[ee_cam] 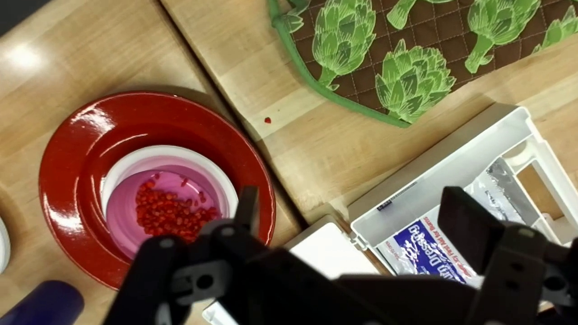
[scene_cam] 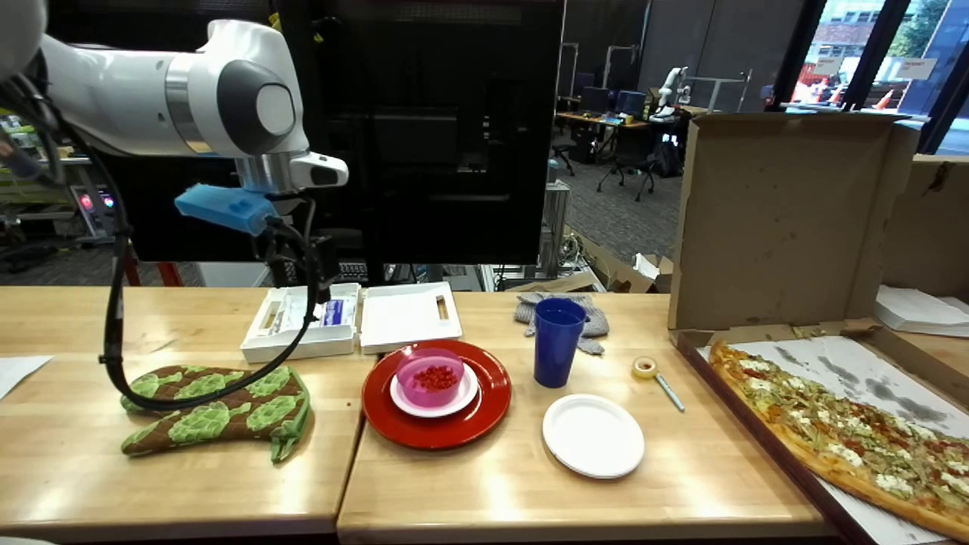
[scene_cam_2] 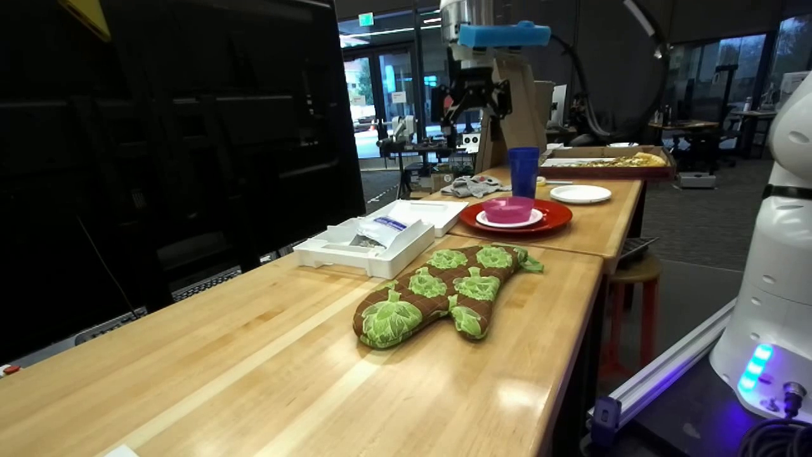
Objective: Pick up the purple bowl on the white paper place which is on top of the red plate, pour the content in the purple bowl on the paper plate on the red plate and place the bowl on the paper plate on the right
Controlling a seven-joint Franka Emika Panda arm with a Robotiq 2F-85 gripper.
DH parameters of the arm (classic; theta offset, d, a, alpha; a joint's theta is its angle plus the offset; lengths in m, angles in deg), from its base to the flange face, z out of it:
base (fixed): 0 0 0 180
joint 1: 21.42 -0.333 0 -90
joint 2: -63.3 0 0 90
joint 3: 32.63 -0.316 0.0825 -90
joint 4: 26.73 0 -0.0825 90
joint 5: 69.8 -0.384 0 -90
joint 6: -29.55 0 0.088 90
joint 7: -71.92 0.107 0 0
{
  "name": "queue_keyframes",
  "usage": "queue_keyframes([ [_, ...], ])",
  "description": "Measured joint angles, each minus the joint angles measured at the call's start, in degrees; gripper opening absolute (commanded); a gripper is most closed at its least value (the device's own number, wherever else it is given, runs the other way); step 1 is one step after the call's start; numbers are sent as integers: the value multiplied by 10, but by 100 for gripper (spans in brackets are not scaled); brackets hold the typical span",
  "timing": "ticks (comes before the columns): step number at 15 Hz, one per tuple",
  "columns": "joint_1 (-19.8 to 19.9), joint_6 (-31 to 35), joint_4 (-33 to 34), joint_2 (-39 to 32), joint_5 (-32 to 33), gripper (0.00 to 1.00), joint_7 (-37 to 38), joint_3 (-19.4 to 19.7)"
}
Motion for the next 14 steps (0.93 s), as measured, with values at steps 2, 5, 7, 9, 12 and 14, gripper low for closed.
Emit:
queue_keyframes([
  [2, 7, 10, 0, -13, 0, 100, 20, 0],
  [5, 21, 21, -1, -28, 0, 100, 46, 6],
  [7, 28, 27, -2, -34, -1, 100, 57, 16],
  [9, 35, 33, -7, -39, -5, 100, 61, 28],
  [12, 45, 39, -18, -45, -14, 100, 64, 48],
  [14, 51, 44, -28, -48, -20, 100, 65, 61],
])
